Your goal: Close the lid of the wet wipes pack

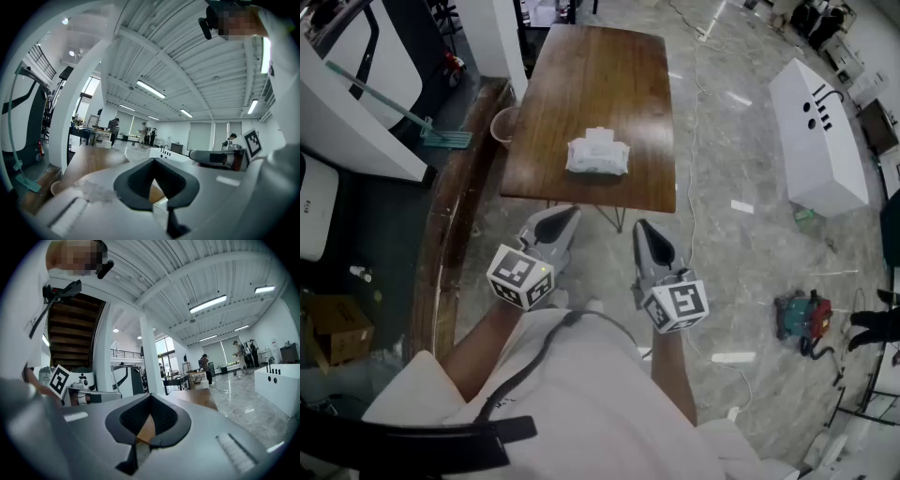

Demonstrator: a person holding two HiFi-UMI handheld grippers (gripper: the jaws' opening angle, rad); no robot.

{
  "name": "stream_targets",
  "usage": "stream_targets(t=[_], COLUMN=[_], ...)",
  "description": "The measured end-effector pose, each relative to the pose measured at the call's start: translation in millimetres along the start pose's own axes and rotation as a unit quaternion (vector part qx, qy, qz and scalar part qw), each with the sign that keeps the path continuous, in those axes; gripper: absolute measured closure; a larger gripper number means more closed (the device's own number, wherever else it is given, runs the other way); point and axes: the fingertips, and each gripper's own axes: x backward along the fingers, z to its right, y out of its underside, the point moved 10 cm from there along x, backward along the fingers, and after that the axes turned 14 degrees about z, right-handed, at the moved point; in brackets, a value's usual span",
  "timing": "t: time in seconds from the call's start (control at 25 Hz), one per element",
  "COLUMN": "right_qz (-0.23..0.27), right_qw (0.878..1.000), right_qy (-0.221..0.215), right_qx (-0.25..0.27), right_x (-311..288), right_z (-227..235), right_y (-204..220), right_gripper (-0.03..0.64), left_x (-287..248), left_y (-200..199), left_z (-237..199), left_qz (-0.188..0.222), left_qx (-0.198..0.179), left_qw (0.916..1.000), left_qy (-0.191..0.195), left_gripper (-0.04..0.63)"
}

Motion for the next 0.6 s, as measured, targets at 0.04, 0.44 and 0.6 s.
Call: stream_targets(t=[0.04,0.44,0.6], right_qz=[-0.001,-0.004,-0.004], right_qw=[1.000,1.000,1.000], right_qy=[0.000,-0.003,-0.004], right_qx=[0.000,-0.011,-0.018], right_x=[0.6,2.7,2.7], right_z=[0.3,1.5,2.1], right_y=[0.6,2.6,4.6], right_gripper=[0.609,0.607,0.607], left_x=[-0.4,0.2,-0.3], left_y=[0.3,2.1,2.2], left_z=[0.6,-0.7,-0.4], left_qz=[-0.001,-0.005,-0.002], left_qx=[0.000,-0.001,0.005], left_qw=[1.0000,1.0000,1.0000], left_qy=[0.000,-0.007,-0.003], left_gripper=[0.594,0.594,0.594])
